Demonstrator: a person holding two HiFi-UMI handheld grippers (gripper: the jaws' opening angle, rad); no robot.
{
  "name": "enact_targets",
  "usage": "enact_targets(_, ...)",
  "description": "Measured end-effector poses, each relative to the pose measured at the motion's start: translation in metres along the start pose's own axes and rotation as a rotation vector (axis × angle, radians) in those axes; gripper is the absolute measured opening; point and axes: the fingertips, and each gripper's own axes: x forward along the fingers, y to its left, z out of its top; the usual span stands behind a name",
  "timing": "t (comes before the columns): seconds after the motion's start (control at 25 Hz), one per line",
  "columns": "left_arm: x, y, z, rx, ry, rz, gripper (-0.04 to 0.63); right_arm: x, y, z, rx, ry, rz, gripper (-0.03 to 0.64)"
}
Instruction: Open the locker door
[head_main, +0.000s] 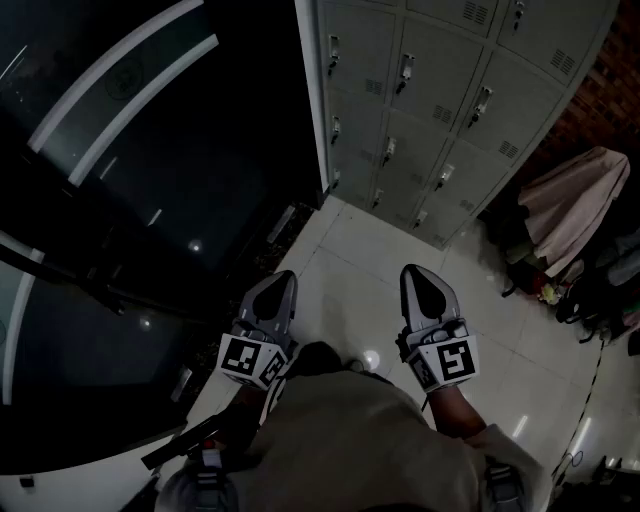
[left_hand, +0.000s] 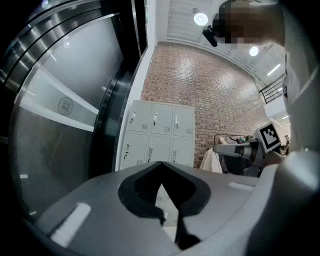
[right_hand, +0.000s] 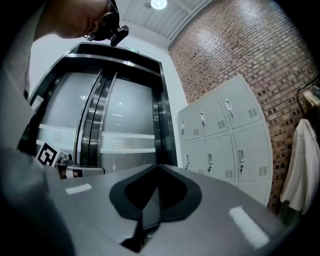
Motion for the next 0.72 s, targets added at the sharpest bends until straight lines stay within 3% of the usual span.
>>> enact_targets(0.4, 0.045, 0.034, -0.016, -0.001, 0.003, -0.009, 0.0, 0.039, -0.03, -0.014, 0.007, 0.005, -0.018, 0.002)
enact_targets(0.72, 0.126, 0.099, -0.029, -0.015, -0.001, -0.056, 0.0, 0.123, -0.069, -0.028, 0.017, 0.011, -0.069, 0.002)
